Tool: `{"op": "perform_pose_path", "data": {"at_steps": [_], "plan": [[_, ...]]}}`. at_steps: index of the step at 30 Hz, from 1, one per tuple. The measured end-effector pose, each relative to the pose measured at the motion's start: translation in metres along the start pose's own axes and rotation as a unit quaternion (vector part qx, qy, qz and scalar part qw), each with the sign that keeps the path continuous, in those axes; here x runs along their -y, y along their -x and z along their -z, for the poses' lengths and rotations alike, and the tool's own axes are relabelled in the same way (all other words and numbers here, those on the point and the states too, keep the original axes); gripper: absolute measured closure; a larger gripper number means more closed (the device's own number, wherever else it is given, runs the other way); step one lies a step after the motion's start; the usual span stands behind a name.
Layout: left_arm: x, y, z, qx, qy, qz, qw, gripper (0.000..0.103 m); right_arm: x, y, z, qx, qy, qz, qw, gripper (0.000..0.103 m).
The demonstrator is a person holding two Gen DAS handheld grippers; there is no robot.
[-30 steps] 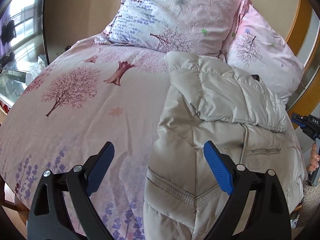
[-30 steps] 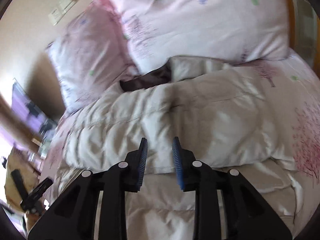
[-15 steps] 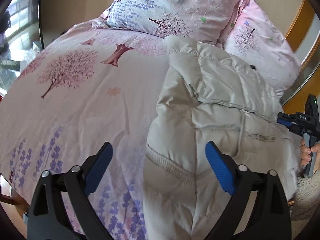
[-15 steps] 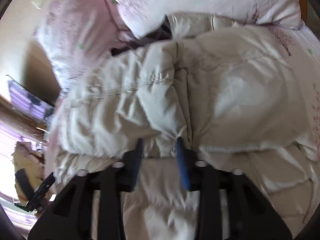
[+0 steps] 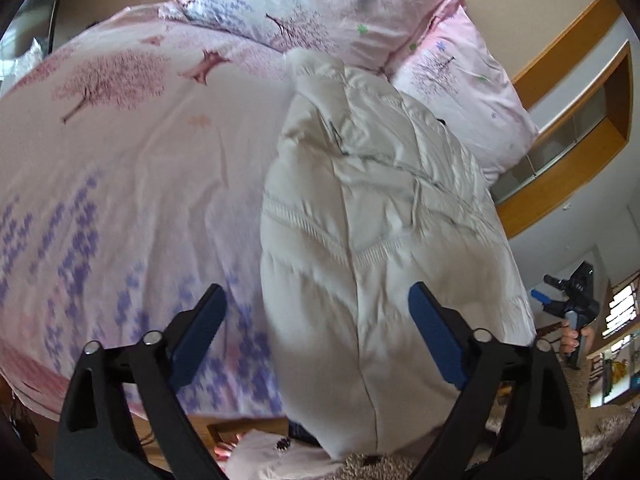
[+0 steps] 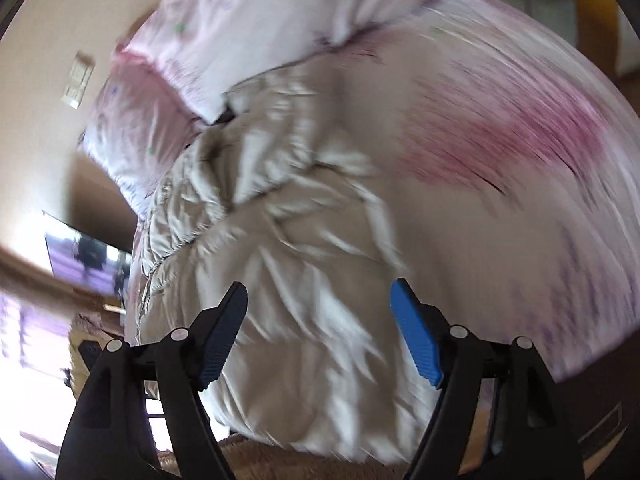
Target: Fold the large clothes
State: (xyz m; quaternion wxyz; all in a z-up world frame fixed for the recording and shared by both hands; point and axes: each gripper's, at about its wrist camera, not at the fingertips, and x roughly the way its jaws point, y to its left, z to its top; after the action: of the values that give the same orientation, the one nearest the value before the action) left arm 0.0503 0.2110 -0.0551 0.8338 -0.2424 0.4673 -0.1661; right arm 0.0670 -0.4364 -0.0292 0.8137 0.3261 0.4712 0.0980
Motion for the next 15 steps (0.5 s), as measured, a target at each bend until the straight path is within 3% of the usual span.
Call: {"op": "perform_pose_path", "data": {"at_steps": [4, 6, 13, 15], "plan": [[-0.004, -0.002, 0.010, -0.016, 0.021, 0.035, 0.9990, 0.029, 0.037, 0.002, 0.019, -0.015, -0.046, -0.021, 0.999, 0.027], [-0.004, 0.000, 0.014, -0.014, 0.025, 0.041, 0.9987, 0.030, 0.048, 0.000, 0.028, -0.022, -0.059, -0.030, 0.998, 0.027], [-0.002, 0.000, 0.026, -0.020, 0.048, 0.082, 0.9953, 0.040, 0.055, -0.014, 0.039, -0.042, -0.058, -0.072, 0.995, 0.028], [-0.003, 0.000, 0.031, -0.020, 0.061, 0.096, 0.9933, 0.043, 0.055, -0.017, 0.042, -0.052, -0.058, -0.095, 0.992, 0.035]]}}
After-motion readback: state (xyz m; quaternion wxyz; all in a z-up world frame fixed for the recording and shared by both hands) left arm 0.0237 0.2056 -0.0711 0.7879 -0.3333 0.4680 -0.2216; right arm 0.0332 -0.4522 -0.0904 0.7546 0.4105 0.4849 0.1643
